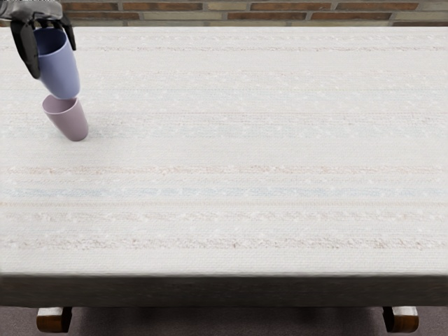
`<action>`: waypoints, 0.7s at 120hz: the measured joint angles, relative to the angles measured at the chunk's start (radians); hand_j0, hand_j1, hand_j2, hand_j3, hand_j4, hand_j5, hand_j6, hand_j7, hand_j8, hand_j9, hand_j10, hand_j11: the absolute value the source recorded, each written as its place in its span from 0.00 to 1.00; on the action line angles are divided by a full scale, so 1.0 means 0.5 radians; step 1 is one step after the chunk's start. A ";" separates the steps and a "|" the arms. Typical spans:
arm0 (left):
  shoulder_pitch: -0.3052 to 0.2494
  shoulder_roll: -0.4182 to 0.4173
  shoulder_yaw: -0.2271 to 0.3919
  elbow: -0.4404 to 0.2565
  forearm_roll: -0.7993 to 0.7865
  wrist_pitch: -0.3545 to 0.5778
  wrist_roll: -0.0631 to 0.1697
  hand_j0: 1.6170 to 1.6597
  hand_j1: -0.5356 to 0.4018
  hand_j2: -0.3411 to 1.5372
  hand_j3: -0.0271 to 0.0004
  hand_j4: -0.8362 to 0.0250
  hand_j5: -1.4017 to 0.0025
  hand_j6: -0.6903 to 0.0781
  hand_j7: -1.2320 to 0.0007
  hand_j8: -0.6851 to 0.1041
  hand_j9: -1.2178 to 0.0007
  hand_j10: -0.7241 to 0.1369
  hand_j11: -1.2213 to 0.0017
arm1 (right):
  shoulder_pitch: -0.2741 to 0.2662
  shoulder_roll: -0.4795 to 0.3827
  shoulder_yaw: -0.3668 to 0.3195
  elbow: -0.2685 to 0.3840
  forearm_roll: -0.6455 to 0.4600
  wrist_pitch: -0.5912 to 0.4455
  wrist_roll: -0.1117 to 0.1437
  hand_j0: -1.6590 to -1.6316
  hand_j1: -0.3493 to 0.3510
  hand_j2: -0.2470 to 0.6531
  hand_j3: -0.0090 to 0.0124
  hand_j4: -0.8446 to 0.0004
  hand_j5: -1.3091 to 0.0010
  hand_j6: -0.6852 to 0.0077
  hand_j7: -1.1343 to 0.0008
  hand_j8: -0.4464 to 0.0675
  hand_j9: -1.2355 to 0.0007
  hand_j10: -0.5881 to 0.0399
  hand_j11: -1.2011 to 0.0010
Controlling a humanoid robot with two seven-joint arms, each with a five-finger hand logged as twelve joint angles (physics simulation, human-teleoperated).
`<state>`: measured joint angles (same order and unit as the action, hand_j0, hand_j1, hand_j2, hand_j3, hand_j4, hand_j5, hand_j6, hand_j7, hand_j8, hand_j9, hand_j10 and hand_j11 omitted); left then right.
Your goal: Pick up cup and place in cup with left hand
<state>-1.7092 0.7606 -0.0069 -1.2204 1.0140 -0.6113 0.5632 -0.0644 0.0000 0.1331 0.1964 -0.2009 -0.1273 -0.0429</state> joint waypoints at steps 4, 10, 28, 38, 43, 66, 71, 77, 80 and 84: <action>0.008 0.000 0.003 0.003 0.003 0.000 0.000 0.91 0.44 0.22 0.99 0.47 0.58 0.54 0.52 0.50 0.51 0.34 0.51 | 0.000 0.000 0.000 0.000 0.000 0.000 0.000 0.04 0.04 0.27 0.42 0.97 0.97 0.95 0.97 0.82 0.97 0.90 0.97; 0.042 -0.002 0.006 0.016 0.007 0.000 0.000 0.90 0.45 0.22 0.99 0.47 0.58 0.54 0.52 0.50 0.51 0.34 0.51 | 0.000 0.000 0.000 0.000 0.000 0.000 0.000 0.04 0.04 0.27 0.42 0.97 0.97 0.95 0.97 0.82 0.97 0.90 0.97; 0.053 -0.005 0.009 0.070 0.029 -0.001 -0.001 0.90 0.46 0.21 0.99 0.48 0.57 0.52 0.52 0.48 0.51 0.34 0.52 | 0.000 0.000 0.000 0.000 0.000 0.000 0.000 0.04 0.04 0.27 0.42 0.97 0.97 0.95 0.97 0.82 0.97 0.90 0.97; 0.056 -0.005 0.009 0.092 0.053 -0.001 -0.002 0.91 0.46 0.21 0.99 0.48 0.57 0.52 0.52 0.48 0.52 0.34 0.52 | 0.000 0.000 0.000 0.000 0.000 0.000 0.000 0.04 0.04 0.27 0.42 0.97 0.97 0.95 0.97 0.82 0.97 0.90 0.97; 0.059 -0.007 0.010 0.104 0.060 -0.001 -0.003 0.91 0.45 0.21 0.99 0.48 0.57 0.52 0.52 0.48 0.52 0.34 0.52 | 0.000 0.000 0.000 0.000 0.000 0.000 0.000 0.04 0.04 0.27 0.42 0.97 0.97 0.95 0.97 0.82 0.97 0.90 0.97; 0.077 -0.040 0.010 0.215 0.084 0.017 -0.010 0.91 0.46 0.21 0.99 0.48 0.57 0.52 0.52 0.48 0.52 0.34 0.52 | 0.000 0.000 0.000 0.000 0.000 0.000 0.000 0.04 0.04 0.27 0.42 0.97 0.97 0.95 0.97 0.82 0.97 0.90 0.97; 0.078 -0.064 0.009 0.247 0.088 0.025 -0.012 0.91 0.45 0.22 0.99 0.48 0.57 0.52 0.52 0.48 0.52 0.34 0.52 | 0.000 0.000 -0.001 0.000 0.000 0.000 0.000 0.04 0.04 0.27 0.42 0.97 0.97 0.95 0.97 0.82 0.97 0.90 0.97; 0.086 -0.091 0.010 0.274 0.092 0.040 -0.014 0.91 0.45 0.21 0.99 0.48 0.58 0.52 0.52 0.48 0.52 0.34 0.52 | 0.000 0.000 0.000 0.000 0.000 0.000 0.000 0.04 0.04 0.27 0.42 0.97 0.97 0.95 0.97 0.82 0.97 0.90 0.97; 0.102 -0.103 0.010 0.284 0.093 0.053 -0.014 0.91 0.45 0.21 0.99 0.47 0.58 0.52 0.53 0.49 0.52 0.34 0.52 | 0.000 0.000 0.000 0.000 0.000 0.000 0.000 0.04 0.04 0.27 0.42 0.97 0.97 0.95 0.97 0.82 0.97 0.90 0.97; 0.114 -0.135 0.011 0.295 0.094 0.064 -0.015 0.91 0.46 0.21 0.99 0.48 0.58 0.51 0.53 0.48 0.52 0.34 0.52 | 0.000 0.000 0.000 0.000 0.000 0.000 0.000 0.04 0.04 0.27 0.42 0.97 0.97 0.95 0.97 0.82 0.97 0.90 0.97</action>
<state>-1.6522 0.6932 -0.0014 -1.0730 1.0612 -0.5793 0.5559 -0.0644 0.0000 0.1331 0.1964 -0.2010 -0.1273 -0.0430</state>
